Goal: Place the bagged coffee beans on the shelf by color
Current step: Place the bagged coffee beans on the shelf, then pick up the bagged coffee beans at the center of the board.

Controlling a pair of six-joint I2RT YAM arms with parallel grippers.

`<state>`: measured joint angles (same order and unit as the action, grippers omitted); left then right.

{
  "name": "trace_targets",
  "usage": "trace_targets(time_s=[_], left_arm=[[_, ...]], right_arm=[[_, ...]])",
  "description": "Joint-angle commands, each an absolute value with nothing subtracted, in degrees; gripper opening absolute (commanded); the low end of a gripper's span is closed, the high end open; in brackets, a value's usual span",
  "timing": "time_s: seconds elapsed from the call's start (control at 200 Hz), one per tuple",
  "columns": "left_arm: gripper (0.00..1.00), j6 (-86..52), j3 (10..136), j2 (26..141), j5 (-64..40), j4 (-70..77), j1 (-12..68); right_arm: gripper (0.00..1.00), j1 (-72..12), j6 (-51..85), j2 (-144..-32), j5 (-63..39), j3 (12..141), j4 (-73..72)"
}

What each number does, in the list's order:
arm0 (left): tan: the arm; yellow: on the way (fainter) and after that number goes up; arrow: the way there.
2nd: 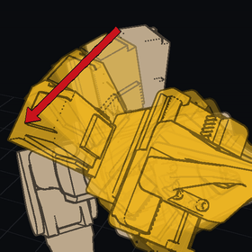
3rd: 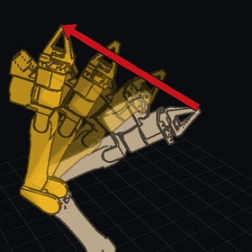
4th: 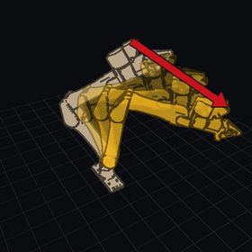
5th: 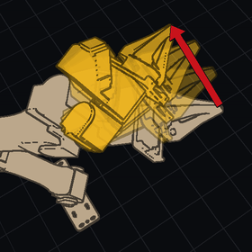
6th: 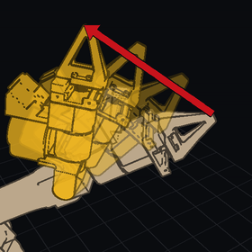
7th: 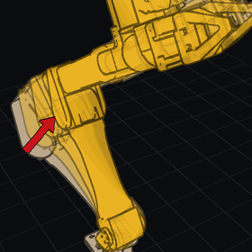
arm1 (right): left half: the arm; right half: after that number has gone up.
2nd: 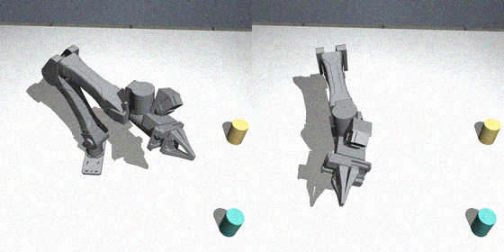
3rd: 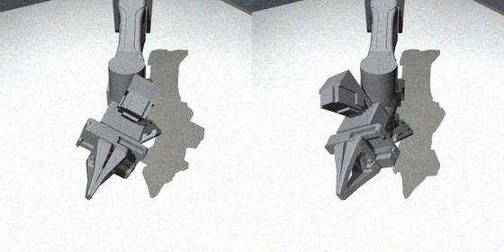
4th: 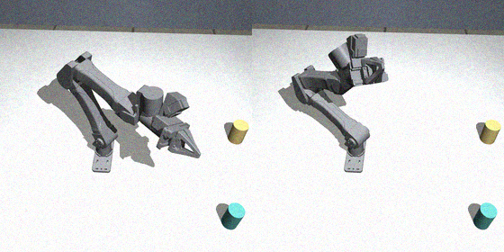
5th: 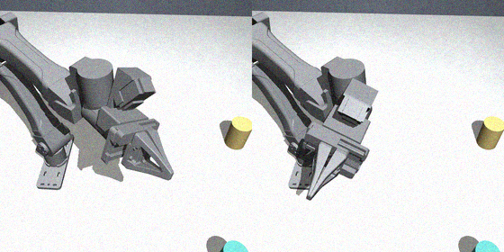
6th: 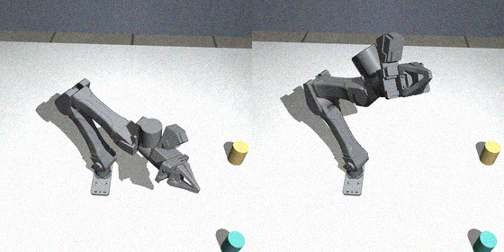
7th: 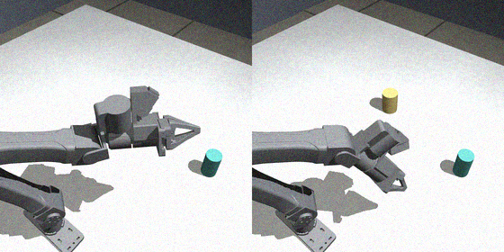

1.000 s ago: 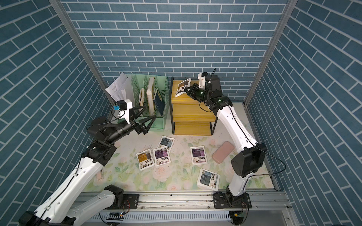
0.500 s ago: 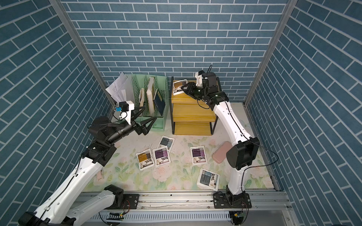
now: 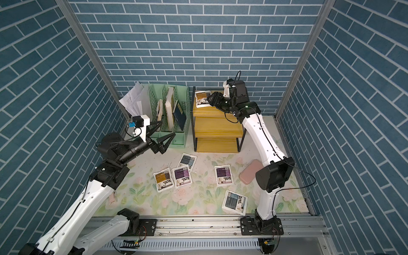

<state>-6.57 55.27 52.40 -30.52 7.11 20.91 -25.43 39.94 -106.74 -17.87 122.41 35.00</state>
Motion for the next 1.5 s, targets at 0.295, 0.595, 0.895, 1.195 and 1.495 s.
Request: trace_targets(time_s=[0.295, 0.595, 0.895, 1.195, 1.495], left_arm=[[1.0, -5.9, 55.8, 50.9, -29.1, 6.1, 20.6], [1.0, -5.9, 56.1, 50.6, -28.8, 5.5, 20.6], [1.0, -13.6, 53.3, 49.5, -23.7, 1.8, 20.4], [0.94, -35.1, 43.3, 48.4, -22.0, -20.2, 2.6], [0.89, -40.9, 28.2, 46.3, -21.4, -34.3, -7.8]], right_arm=[[0.63, -27.2, 35.5, -105.9, -17.7, 125.2, 40.0], [0.63, -28.4, 35.2, -104.8, -15.1, 125.1, 40.9], [0.87, -34.3, 32.0, -81.4, 8.7, 105.5, 31.6], [0.64, -52.4, 66.0, -44.8, -0.5, 49.6, 18.1], [0.57, -68.6, 64.9, -75.2, 2.4, 49.4, 5.1]])
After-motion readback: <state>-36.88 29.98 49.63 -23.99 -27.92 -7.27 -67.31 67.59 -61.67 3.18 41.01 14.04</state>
